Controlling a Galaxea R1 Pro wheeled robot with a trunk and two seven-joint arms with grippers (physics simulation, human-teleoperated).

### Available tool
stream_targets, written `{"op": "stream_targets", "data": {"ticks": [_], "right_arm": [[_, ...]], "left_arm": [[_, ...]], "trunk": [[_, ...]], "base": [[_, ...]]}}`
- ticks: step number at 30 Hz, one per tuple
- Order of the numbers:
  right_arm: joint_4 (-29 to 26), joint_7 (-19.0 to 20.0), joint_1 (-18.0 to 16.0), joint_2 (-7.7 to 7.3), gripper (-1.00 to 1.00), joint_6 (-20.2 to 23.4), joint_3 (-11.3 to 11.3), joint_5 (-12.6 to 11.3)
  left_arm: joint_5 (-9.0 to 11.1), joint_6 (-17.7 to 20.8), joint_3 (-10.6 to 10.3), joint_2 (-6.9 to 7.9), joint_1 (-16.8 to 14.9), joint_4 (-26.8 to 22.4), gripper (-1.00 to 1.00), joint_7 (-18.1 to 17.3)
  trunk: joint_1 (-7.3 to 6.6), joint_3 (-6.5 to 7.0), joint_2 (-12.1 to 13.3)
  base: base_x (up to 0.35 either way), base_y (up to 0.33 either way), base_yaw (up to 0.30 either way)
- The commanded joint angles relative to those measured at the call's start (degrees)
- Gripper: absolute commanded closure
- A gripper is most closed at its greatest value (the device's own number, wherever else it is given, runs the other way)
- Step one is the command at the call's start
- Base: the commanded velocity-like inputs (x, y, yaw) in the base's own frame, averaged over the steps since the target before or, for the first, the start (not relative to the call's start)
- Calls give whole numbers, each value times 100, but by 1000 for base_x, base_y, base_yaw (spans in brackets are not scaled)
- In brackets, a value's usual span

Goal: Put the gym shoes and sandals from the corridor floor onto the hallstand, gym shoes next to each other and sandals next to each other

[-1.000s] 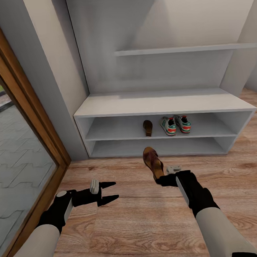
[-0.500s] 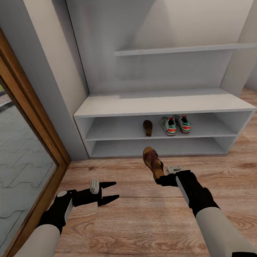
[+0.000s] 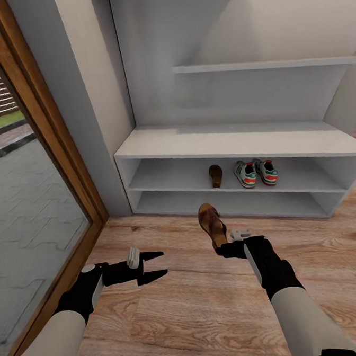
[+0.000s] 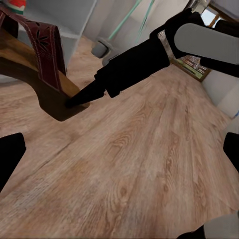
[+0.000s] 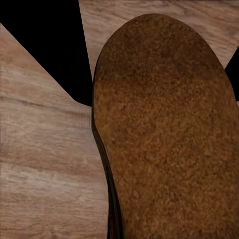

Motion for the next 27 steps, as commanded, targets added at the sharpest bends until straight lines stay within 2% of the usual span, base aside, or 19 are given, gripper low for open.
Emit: {"op": "stream_targets", "data": {"ticks": [1,4,9,27], "right_arm": [[-8,44,-2,7,100,25,-26,40],[-6,45,-2,7,100,25,-28,34],[-6,45,-2,7,100,21,-34,31],[3,28,-2,7,100,8,-46,40]], "left_arm": [[-51,15,30,-28,-5,-4,-100,-29],[-47,21,28,-119,-5,-4,-100,-29],[-46,23,28,-135,-5,-4,-100,-29],[-50,23,28,-179,-5,-2,-100,-29]], "trunk": [[-1,-12,-2],[-1,-31,-2],[-1,-58,-2],[-1,-63,-2]], "base": [[28,0,196],[69,0,197],[232,0,164],[340,11,8]]}}
